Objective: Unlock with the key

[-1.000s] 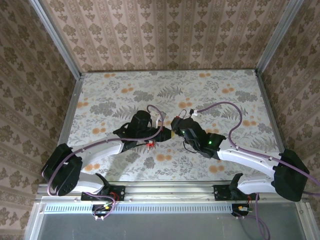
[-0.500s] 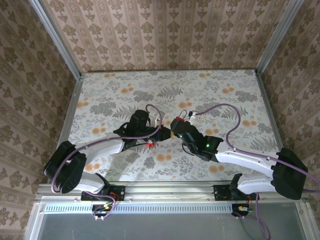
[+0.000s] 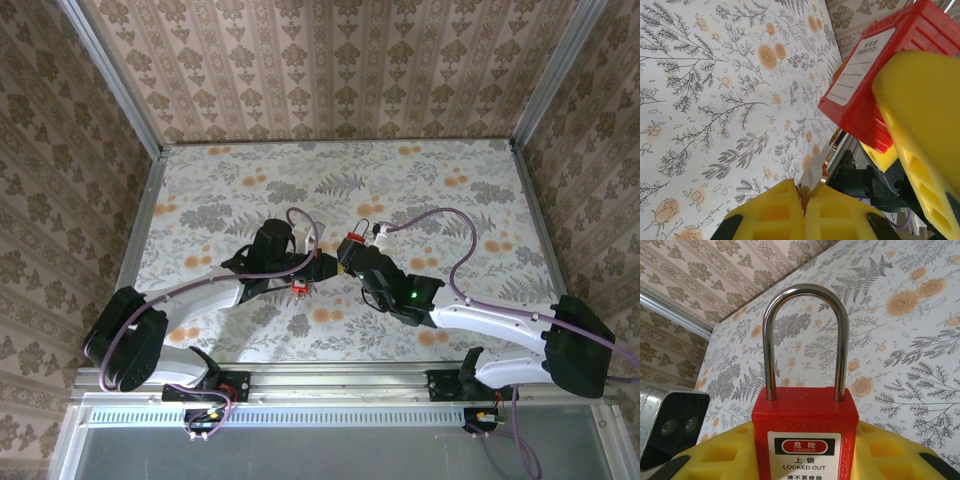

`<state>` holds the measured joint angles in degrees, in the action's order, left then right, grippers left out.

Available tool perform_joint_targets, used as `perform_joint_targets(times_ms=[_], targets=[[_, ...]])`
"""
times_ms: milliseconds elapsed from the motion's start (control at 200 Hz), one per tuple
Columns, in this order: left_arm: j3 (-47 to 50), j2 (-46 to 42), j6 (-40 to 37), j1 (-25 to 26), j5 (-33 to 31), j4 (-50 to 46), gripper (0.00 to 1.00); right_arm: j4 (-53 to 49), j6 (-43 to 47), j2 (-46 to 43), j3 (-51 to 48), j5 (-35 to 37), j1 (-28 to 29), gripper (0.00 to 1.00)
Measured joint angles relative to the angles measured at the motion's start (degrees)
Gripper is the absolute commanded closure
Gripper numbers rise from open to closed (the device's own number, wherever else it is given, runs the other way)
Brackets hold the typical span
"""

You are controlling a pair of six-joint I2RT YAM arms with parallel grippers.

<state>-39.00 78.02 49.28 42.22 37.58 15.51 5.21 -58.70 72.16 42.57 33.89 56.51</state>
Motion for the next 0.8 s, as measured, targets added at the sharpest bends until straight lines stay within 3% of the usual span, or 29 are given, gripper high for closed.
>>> perform_joint_targets(times_ms=[190,570,800], targets=[[0.46,0.13,-0.22,0.17,-0.42,0.81,1.00,2.01,-3.04,-0.55,-1.79,-2.47,-1.05,1.00],[0.46,2.69,-0.94,0.26,0.70,2.56,1.00,-6.99,-4.57,1.73,2.49,-2.43,-1.27,1.00],[0.63,9.33,3.13,0.09,1.29,8.15,1.00,-7.65,-6.10,7.15,2.84,-2.78,-1.57,1.00]])
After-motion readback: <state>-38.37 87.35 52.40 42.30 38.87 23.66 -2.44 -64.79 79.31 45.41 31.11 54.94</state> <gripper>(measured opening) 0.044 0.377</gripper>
